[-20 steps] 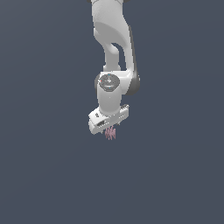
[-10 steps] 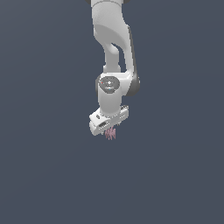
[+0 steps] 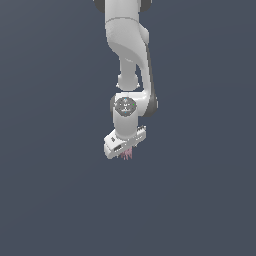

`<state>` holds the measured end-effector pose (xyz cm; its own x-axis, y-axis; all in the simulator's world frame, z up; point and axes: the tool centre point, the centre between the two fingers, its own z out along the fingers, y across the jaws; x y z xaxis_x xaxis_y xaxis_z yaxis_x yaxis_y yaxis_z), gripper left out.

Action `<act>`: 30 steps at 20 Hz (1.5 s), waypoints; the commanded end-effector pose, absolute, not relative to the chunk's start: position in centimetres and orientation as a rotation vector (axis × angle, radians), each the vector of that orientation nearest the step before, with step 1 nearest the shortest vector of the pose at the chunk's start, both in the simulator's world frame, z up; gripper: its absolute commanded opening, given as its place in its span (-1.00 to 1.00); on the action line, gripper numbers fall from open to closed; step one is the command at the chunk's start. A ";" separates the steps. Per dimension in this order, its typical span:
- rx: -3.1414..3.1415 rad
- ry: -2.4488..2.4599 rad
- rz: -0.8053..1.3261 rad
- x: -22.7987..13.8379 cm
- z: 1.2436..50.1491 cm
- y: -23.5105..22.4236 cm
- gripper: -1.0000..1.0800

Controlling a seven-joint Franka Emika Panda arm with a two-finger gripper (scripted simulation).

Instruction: Pick up the object and move it to a goal position.

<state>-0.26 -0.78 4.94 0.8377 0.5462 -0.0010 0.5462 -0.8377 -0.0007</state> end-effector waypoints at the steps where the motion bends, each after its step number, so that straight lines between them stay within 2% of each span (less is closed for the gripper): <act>1: -3.011 -0.896 0.000 -0.2 4.2 -0.8 0.92; 4: -3.011 -0.896 0.000 -0.1 4.0 -0.8 0.92; 5: -3.011 -0.896 0.000 -0.1 4.0 -0.8 -1.00; 19: -3.012 -0.895 -0.001 0.2 4.2 -0.9 -1.00; 30: -3.011 -0.895 -0.001 3.6 6.2 -1.5 -1.00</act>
<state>2.96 -1.40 5.82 0.8375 0.5464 0.0002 0.5464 -0.8375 0.0000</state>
